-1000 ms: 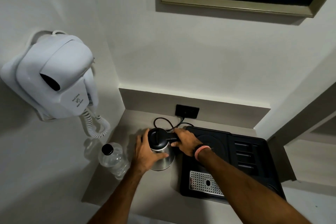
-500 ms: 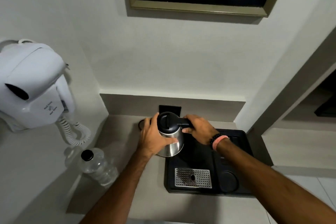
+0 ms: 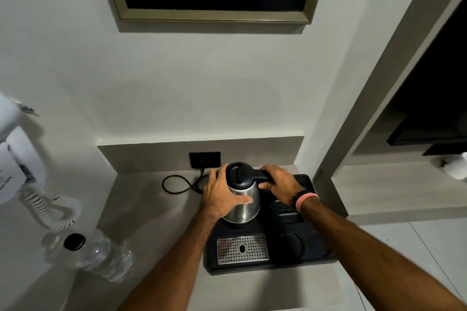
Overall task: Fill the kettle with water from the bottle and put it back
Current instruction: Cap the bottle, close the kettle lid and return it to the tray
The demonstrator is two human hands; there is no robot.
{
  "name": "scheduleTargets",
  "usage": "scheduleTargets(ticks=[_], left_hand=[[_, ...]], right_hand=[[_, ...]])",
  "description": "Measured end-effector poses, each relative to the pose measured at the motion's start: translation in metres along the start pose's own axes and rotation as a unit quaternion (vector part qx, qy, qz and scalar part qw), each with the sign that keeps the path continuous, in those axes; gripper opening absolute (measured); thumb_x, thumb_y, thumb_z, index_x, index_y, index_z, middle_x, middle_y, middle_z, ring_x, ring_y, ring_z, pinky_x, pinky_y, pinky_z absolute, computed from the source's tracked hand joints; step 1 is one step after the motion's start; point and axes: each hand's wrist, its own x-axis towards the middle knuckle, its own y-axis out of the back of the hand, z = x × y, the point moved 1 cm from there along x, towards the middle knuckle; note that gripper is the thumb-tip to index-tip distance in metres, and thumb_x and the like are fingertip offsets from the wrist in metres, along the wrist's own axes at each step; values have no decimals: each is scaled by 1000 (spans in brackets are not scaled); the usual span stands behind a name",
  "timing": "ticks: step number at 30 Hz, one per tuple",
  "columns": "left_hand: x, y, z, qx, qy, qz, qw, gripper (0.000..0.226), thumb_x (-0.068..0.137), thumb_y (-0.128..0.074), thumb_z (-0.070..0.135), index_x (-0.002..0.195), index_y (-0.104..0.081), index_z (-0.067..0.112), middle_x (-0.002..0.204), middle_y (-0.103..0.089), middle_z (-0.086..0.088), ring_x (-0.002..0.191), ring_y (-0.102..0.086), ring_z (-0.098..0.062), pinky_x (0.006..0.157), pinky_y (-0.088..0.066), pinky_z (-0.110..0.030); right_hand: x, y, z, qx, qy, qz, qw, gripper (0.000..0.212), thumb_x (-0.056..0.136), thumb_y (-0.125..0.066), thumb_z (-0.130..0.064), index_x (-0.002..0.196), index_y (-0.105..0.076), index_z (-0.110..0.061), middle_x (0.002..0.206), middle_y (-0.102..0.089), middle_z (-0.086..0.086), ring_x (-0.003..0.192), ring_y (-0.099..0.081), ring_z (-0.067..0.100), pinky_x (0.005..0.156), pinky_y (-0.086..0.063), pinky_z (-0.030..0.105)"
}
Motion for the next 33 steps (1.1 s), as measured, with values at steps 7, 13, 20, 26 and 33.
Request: scheduleTargets(ticks=[7, 13, 20, 26, 33], left_hand=[[-9, -12, -3, 8, -5, 0, 1000, 132, 38, -82, 74, 147, -19, 36, 145, -29, 0, 129, -46, -29, 97, -46, -47], [-15, -12, -2, 13, -11, -4, 1000, 143, 44, -79, 80, 155, -3, 32, 160, -13, -9, 142, -32, -35, 106, -40, -52], [-25, 14, -1, 180, -80, 80, 977, 123, 66, -25, 98, 158, -2, 20, 164, 3, -23, 151, -5, -38, 120, -18, -53], [-36, 33, 2, 258, -94, 79, 958, 122, 66, -16, 96, 159, -2, 18, 163, 8, -26, 151, 0, -40, 120, -16, -56], [-47, 30, -11, 284, -74, 22, 956, 115, 73, -26, 91, 158, 4, 20, 163, 15, -23, 151, 8, -38, 120, -12, -57]], right_hand=[[-6, -5, 12, -8, -12, -8, 1000, 37, 90, -73, -23, 123, -60, -14, 117, -65, 9, 111, -60, 29, 97, -47, 38], [-22, -12, 12, -22, -25, 57, 998, 61, 94, -70, -31, 147, -48, -12, 143, -53, 12, 131, -52, 32, 111, -45, 42], [-59, -31, 26, -163, -4, 116, 980, 74, 98, -53, -53, 157, -33, -14, 164, -31, 15, 154, -26, 32, 122, -30, 48], [-65, -36, 22, -195, -25, 99, 975, 78, 98, -41, -63, 160, -27, -18, 168, -24, 13, 157, -16, 31, 124, -20, 51], [-65, -26, 9, -259, -35, 93, 961, 75, 98, -31, -66, 158, -33, -21, 170, -18, 16, 158, -9, 37, 123, -15, 63]])
